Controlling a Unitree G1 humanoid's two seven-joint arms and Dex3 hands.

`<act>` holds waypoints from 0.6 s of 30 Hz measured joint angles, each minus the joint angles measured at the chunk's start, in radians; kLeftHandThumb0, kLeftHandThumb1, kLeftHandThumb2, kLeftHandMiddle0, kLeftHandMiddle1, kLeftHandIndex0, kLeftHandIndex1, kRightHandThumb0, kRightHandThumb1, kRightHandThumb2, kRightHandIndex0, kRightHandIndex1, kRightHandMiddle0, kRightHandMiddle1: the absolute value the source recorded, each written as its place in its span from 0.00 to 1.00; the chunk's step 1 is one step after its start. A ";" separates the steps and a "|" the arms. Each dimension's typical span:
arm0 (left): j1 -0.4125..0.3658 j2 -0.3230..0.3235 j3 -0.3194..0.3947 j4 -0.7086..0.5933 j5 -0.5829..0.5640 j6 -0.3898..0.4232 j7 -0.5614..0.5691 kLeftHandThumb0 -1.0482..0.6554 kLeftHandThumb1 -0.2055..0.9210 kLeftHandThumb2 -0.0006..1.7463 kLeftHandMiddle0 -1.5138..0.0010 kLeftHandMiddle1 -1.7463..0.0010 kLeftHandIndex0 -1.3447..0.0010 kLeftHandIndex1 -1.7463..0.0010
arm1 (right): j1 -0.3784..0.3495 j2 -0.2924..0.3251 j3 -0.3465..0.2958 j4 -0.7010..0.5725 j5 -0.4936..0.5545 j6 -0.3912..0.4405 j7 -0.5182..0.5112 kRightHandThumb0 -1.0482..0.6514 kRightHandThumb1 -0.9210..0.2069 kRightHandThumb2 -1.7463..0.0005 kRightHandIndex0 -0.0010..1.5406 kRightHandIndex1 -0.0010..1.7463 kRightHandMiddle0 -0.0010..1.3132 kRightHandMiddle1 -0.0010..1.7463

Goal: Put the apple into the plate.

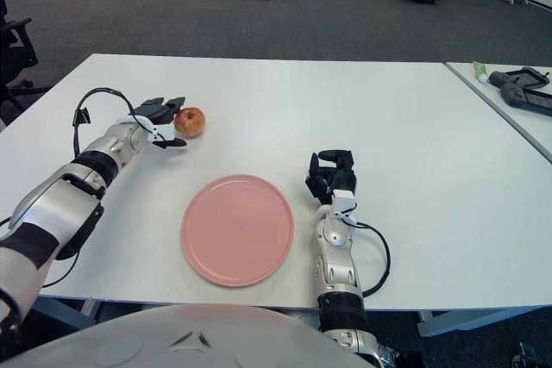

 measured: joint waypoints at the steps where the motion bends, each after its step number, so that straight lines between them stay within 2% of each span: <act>1: -0.004 -0.004 -0.002 0.005 0.000 0.003 -0.008 0.02 0.96 0.16 1.00 1.00 1.00 1.00 | 0.000 0.000 -0.001 0.000 0.000 0.000 0.000 0.40 0.11 0.59 0.32 0.83 0.21 1.00; 18: -0.054 -0.064 -0.036 0.066 0.000 0.072 -0.031 0.04 0.99 0.15 1.00 1.00 1.00 1.00 | 0.002 0.000 -0.004 0.015 0.002 -0.032 -0.001 0.40 0.13 0.58 0.33 0.83 0.21 1.00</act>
